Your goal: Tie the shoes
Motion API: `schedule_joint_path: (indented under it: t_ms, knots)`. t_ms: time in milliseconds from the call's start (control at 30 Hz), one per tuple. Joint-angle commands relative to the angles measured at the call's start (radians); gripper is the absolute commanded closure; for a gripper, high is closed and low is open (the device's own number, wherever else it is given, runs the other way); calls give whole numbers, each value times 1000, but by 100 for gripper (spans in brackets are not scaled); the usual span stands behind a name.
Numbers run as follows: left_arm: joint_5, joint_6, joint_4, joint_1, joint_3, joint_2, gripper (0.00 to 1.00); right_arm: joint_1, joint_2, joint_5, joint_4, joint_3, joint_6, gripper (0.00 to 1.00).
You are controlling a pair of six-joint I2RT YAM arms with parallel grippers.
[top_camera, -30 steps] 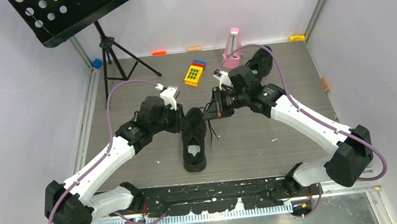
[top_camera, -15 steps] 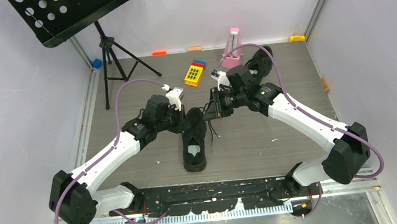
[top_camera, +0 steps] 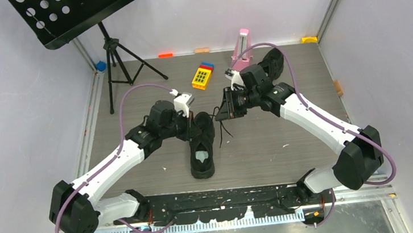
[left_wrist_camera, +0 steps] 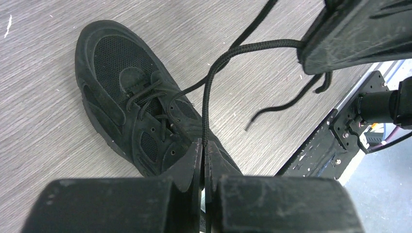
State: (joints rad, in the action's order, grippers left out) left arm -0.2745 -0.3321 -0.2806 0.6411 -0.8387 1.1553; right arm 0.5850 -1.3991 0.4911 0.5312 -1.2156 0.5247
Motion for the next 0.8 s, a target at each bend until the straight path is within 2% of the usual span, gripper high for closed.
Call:
schedule_joint_path:
  t_ms: [0, 167, 233, 300, 333, 433, 567, 600, 667, 767]
  knots:
    - [-35, 10, 43, -2, 5, -34, 100, -11, -12, 8, -17, -34, -6, 82]
    - [-35, 4, 39, -2, 12, -37, 100, -22, -14, -6, -16, -33, -12, 83]
    - [-38, 6, 29, -2, 3, -30, 100, -23, -14, -17, -11, -35, -23, 76]
    - [-30, 7, 19, -2, -3, -23, 100, -25, -13, -17, -1, -39, -33, 88]
    - [-23, 7, 15, -2, -6, -21, 100, -26, -13, -18, 3, -39, -34, 91]
    - [8, 7, 1, -2, -14, -19, 100, -27, -12, -19, 12, -42, -44, 96]
    - [41, 12, -31, -2, -36, -8, 100, -27, -22, -47, 63, -67, -78, 96]
    - [44, 15, -38, -2, -43, -4, 100, -27, -24, -59, 82, -76, -91, 94]
    - [44, 20, -47, -2, -54, 7, 100, -27, -30, -89, 120, -95, -117, 85]
    - [42, 21, -46, -3, -59, 24, 100, -27, -36, -121, 154, -111, -140, 79]
